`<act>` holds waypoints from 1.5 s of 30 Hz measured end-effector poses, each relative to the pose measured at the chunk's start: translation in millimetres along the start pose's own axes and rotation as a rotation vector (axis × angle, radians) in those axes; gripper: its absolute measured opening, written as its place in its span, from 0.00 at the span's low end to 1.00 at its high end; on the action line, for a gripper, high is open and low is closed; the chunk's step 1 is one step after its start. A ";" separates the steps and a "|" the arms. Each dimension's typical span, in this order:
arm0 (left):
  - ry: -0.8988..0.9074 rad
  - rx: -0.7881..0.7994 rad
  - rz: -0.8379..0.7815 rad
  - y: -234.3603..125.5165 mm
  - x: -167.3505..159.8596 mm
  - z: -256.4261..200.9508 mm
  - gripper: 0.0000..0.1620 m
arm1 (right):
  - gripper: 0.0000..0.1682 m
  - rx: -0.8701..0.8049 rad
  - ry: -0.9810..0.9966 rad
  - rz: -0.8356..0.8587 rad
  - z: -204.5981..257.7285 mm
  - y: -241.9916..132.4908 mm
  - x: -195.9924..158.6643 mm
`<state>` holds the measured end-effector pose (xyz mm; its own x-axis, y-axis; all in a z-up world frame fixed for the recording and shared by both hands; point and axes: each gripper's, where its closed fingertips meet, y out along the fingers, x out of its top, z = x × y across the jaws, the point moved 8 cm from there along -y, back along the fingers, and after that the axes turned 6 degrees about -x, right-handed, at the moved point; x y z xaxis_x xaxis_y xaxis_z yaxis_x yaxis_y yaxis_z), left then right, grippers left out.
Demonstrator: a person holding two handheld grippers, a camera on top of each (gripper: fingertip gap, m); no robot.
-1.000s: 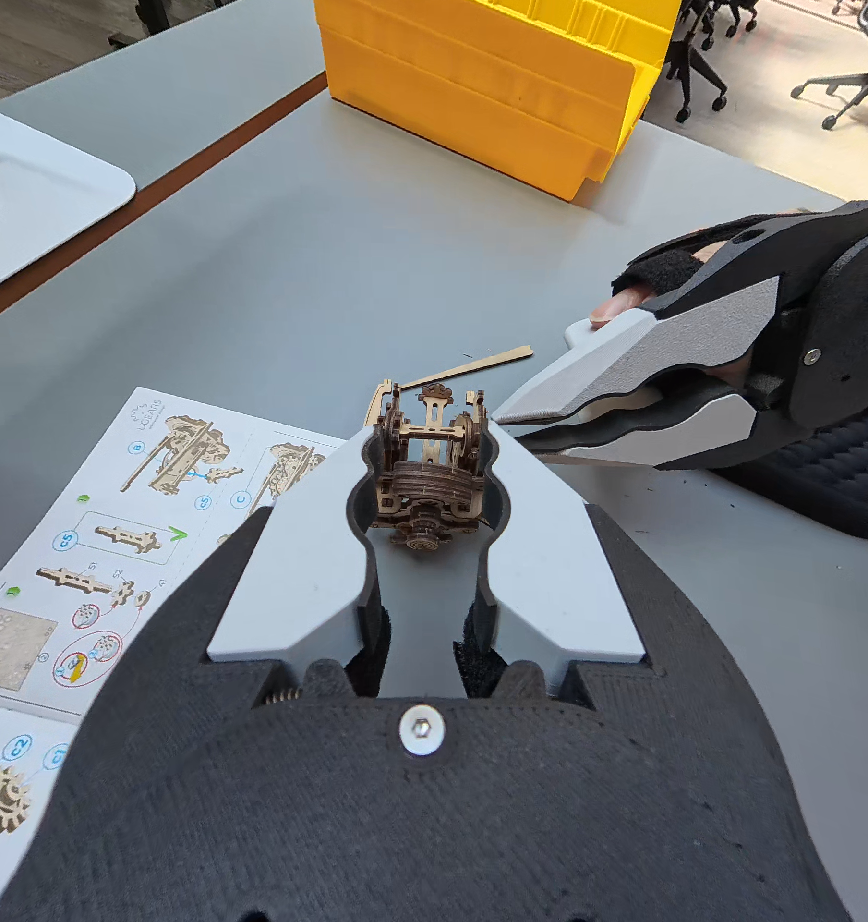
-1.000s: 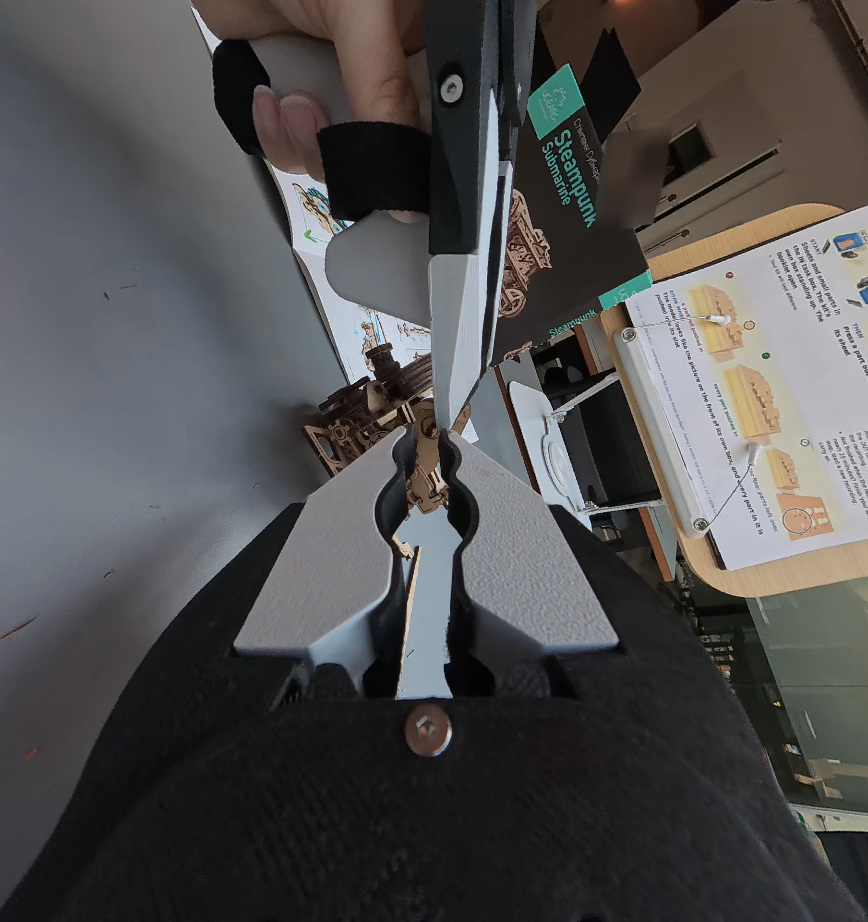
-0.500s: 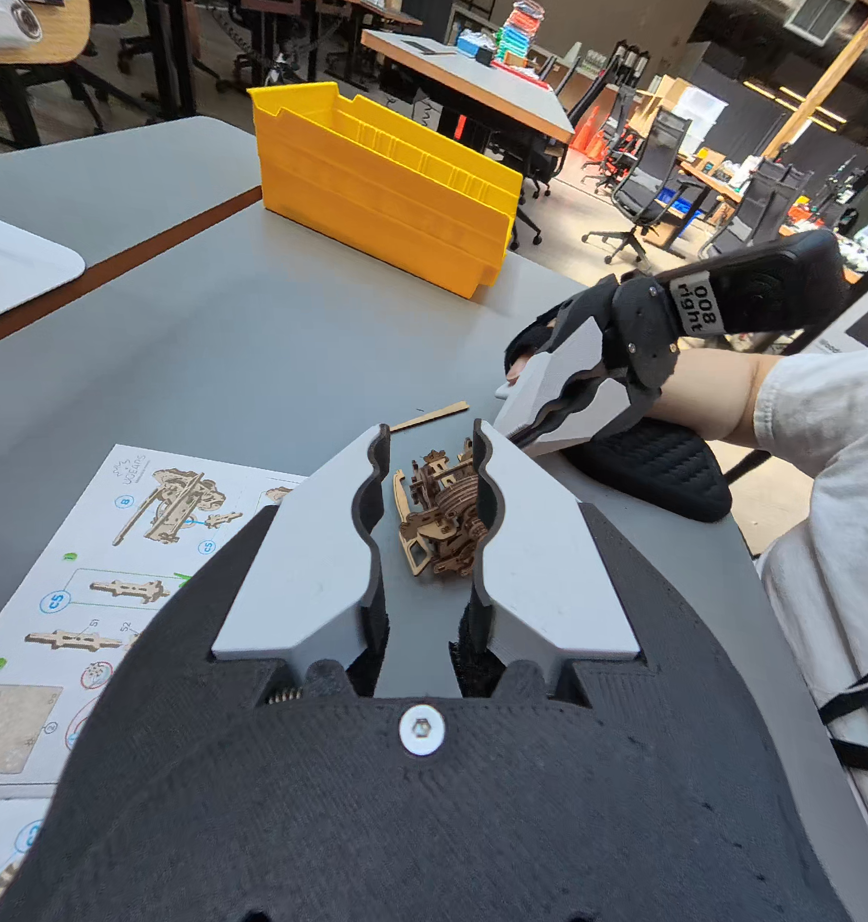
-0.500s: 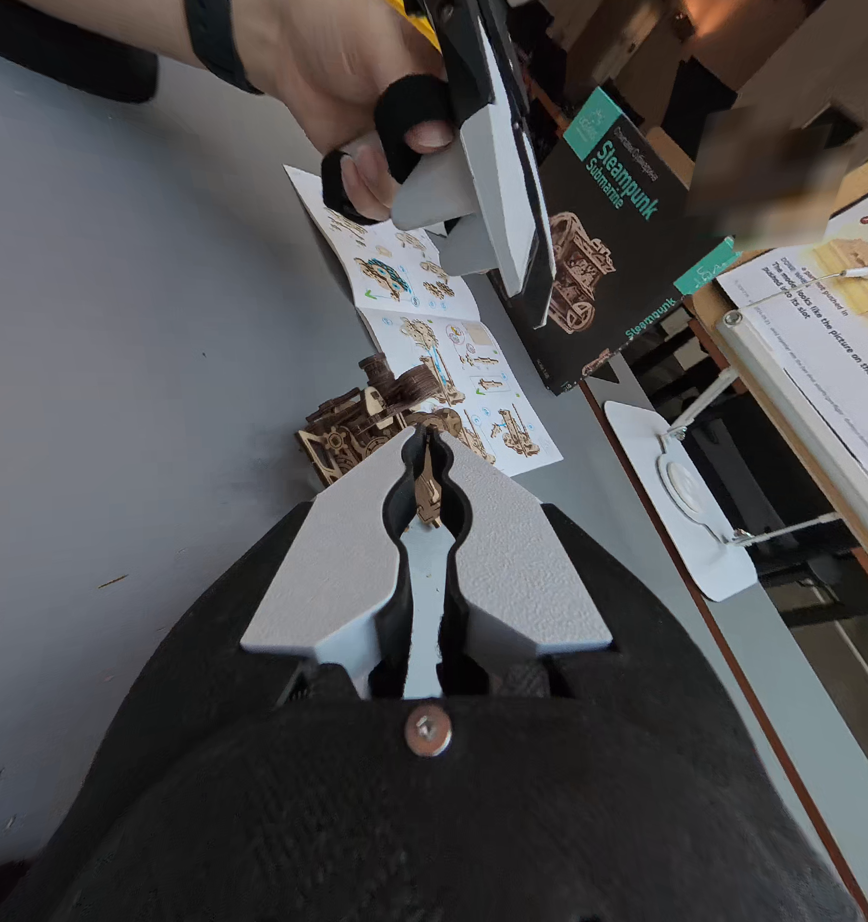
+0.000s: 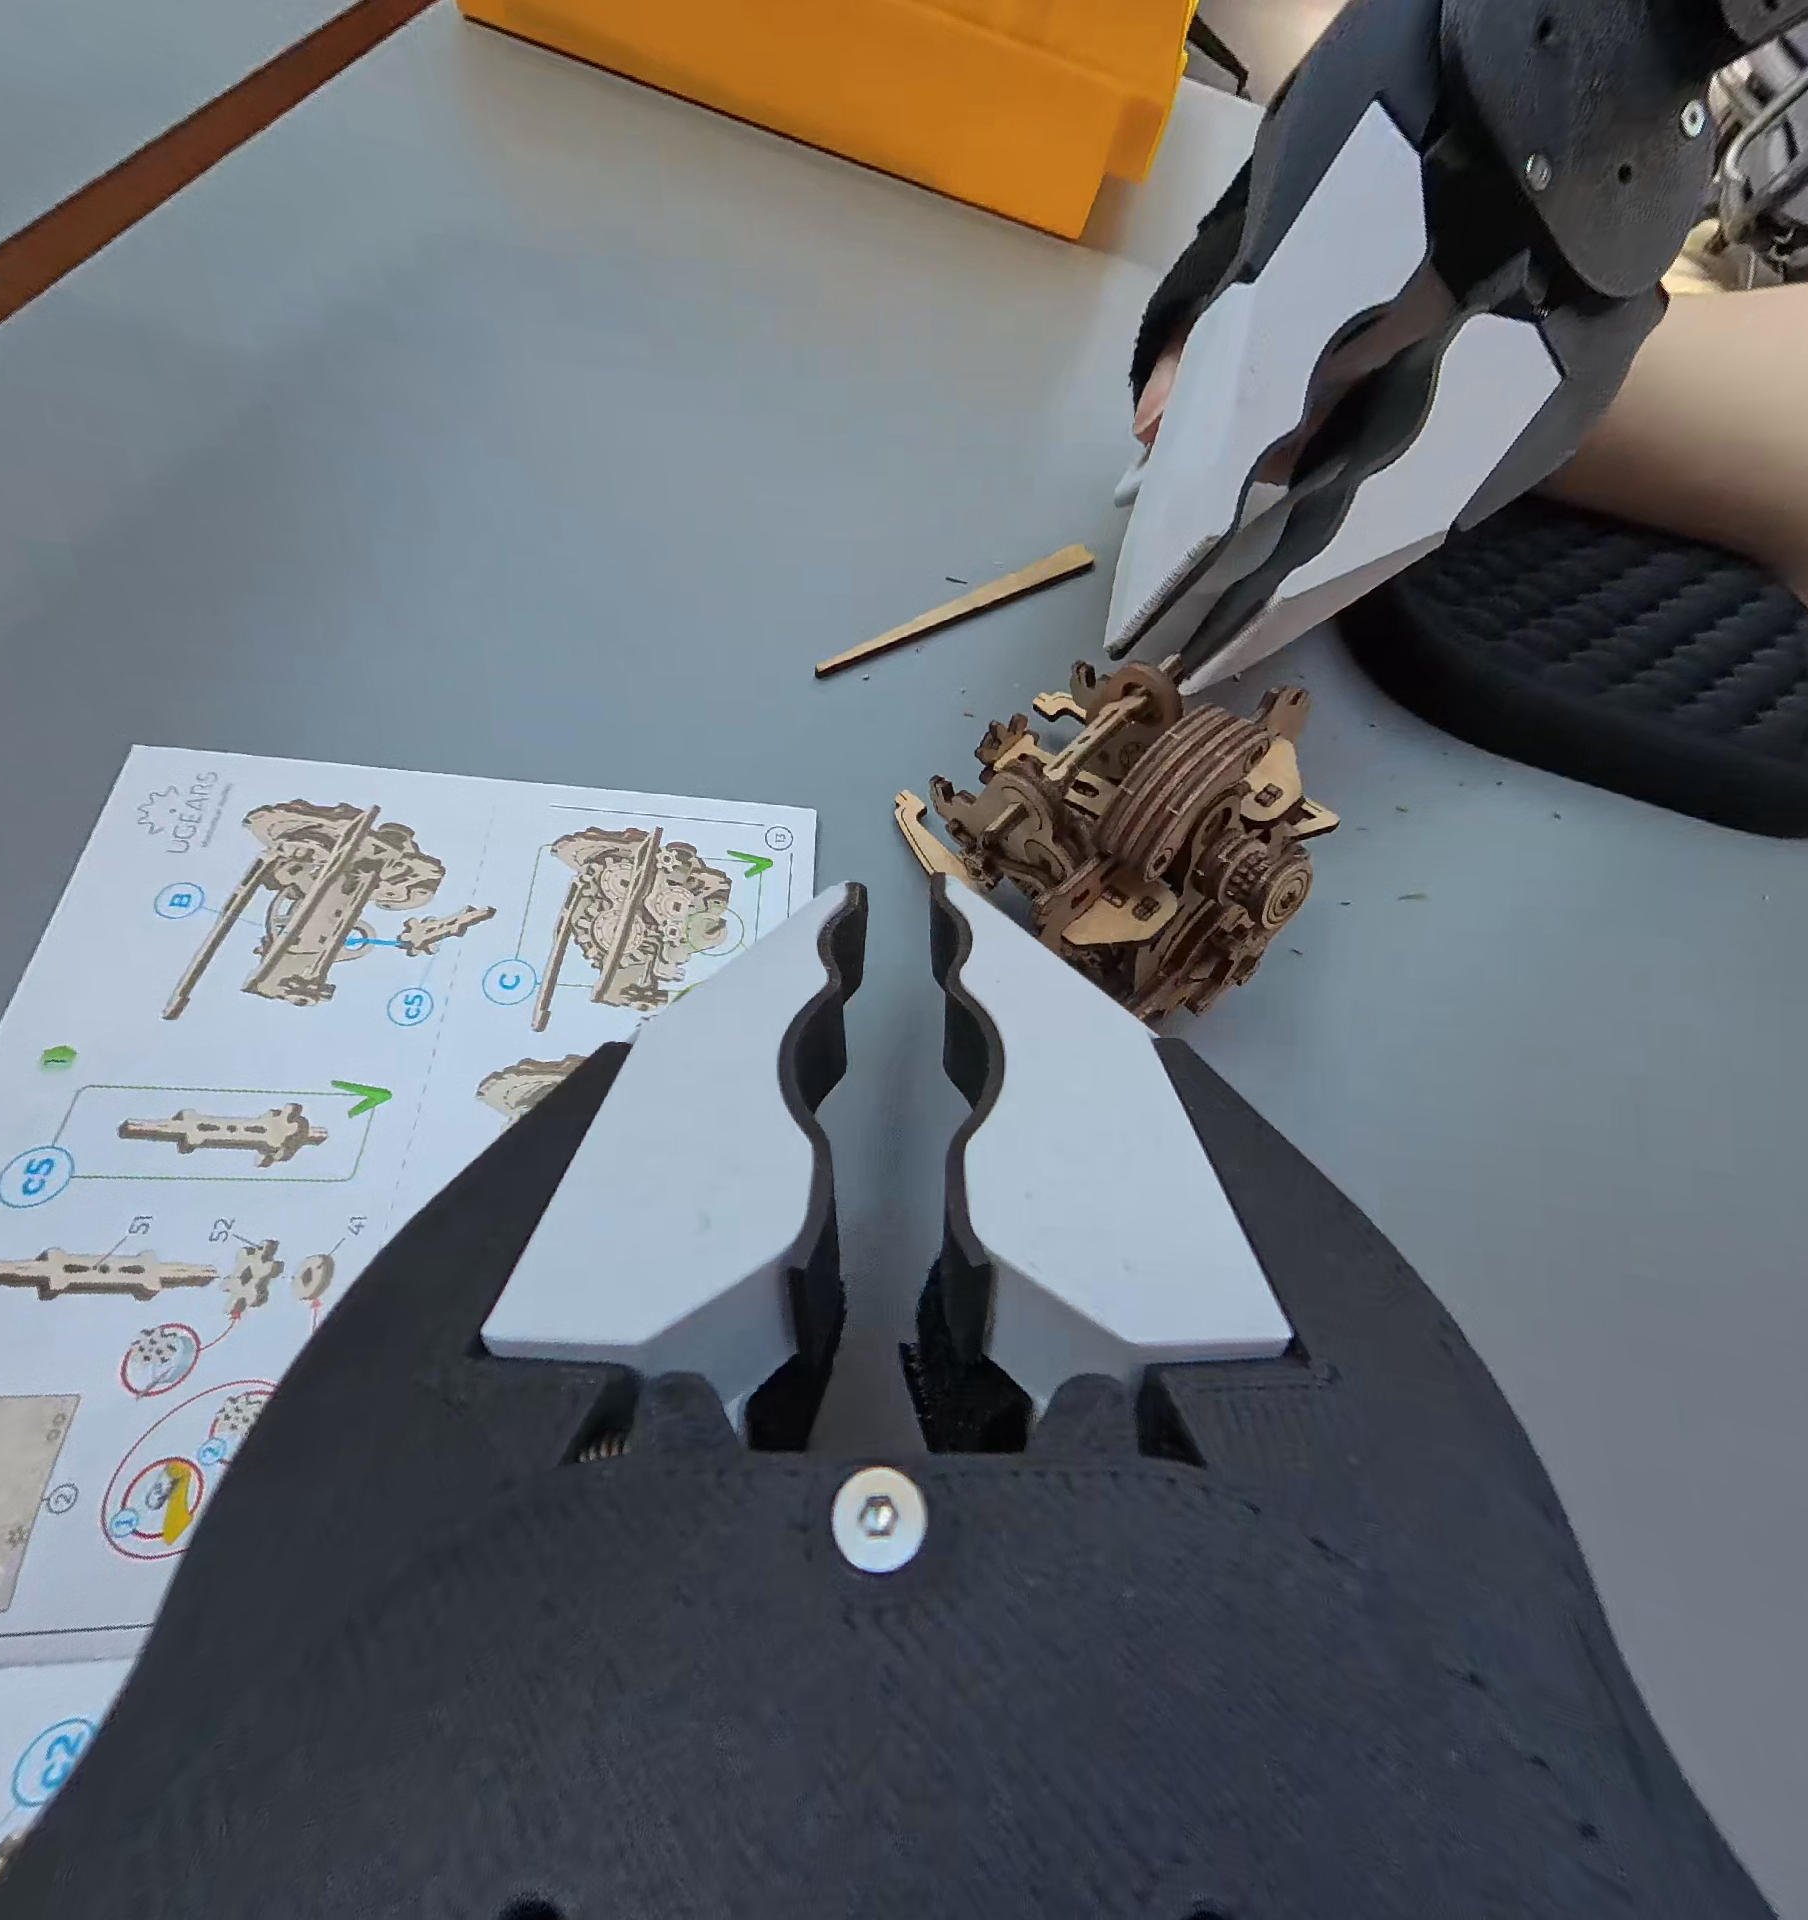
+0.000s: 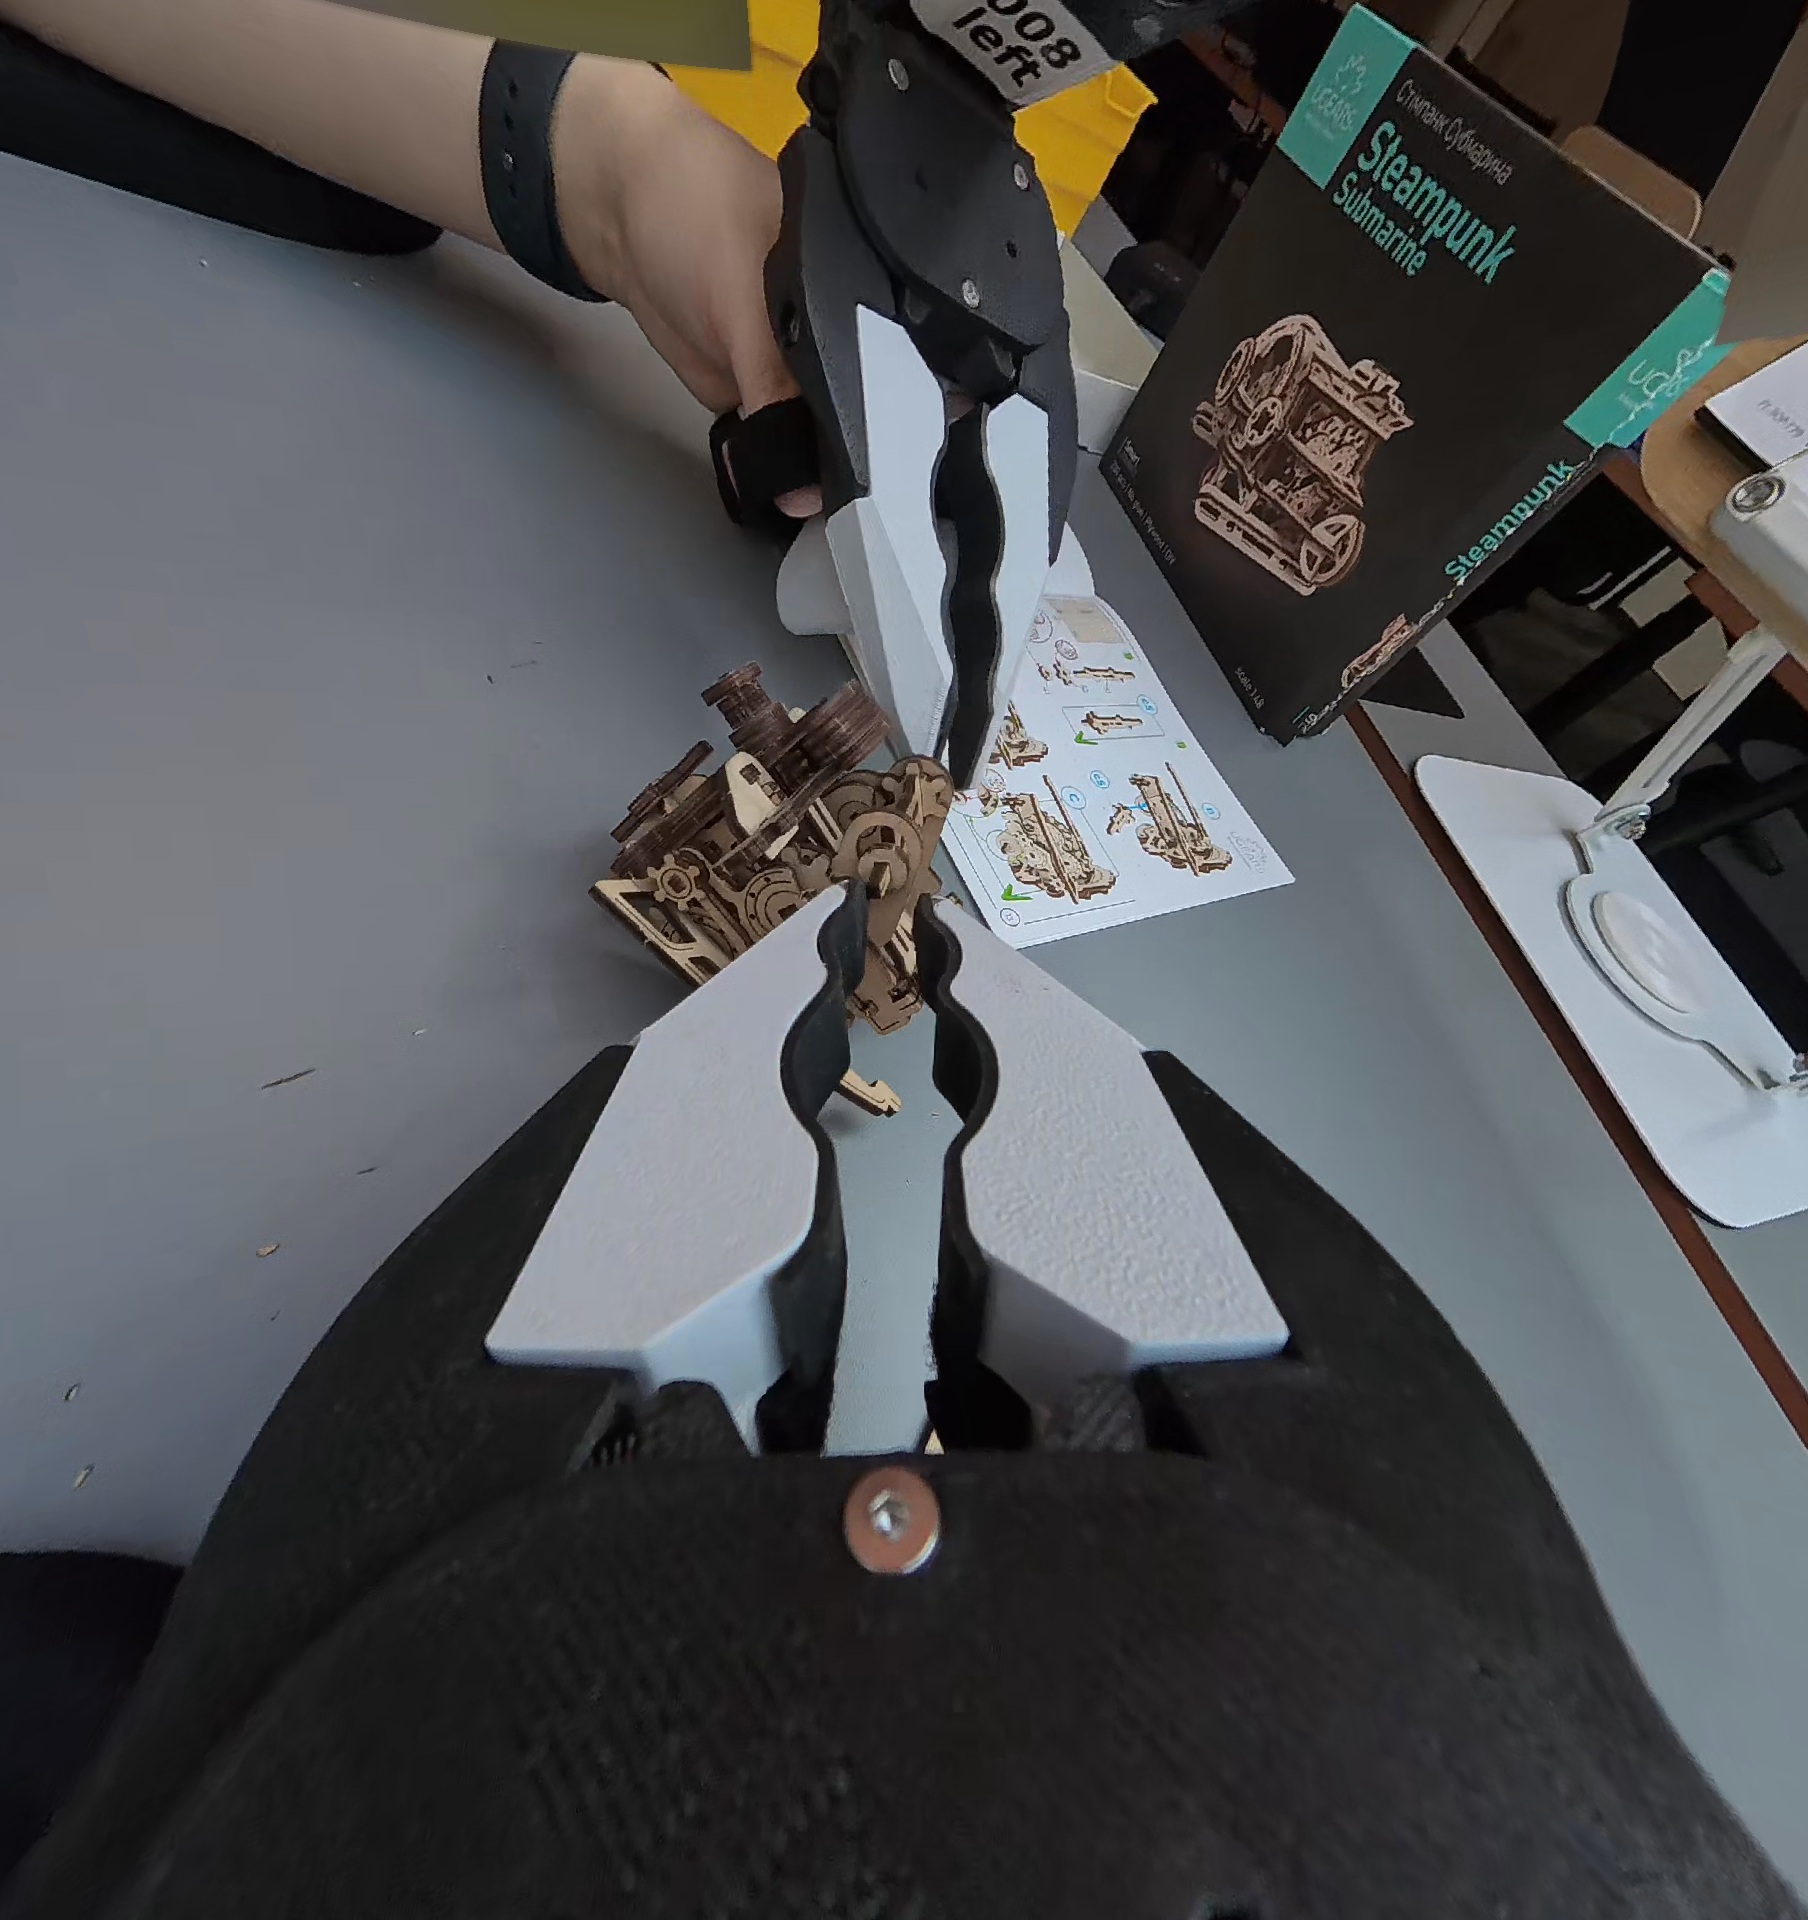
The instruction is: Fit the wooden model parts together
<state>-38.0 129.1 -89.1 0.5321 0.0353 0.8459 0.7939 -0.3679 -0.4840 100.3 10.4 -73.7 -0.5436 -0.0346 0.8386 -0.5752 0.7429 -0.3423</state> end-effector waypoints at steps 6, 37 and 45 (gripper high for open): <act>0.045 -0.142 -0.044 1.0 0.9 -11.5 0.07 | 0.00 0.010 0.015 0.029 2.6 1.9 0.1; 0.443 -0.057 -0.142 -11.5 5.8 -23.9 0.09 | 0.00 0.125 0.064 -0.048 -8.8 -0.5 -3.0; 0.490 -0.079 -0.096 -2.9 1.0 -23.8 0.01 | 0.00 0.131 0.064 -0.080 -11.4 0.0 -6.4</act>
<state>-46.8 108.1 -81.5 0.2420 -0.3611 0.9006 0.7977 -0.4543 -0.3965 110.8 18.2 -74.2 -0.4554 -0.0447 0.8891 -0.6924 0.6456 -0.3222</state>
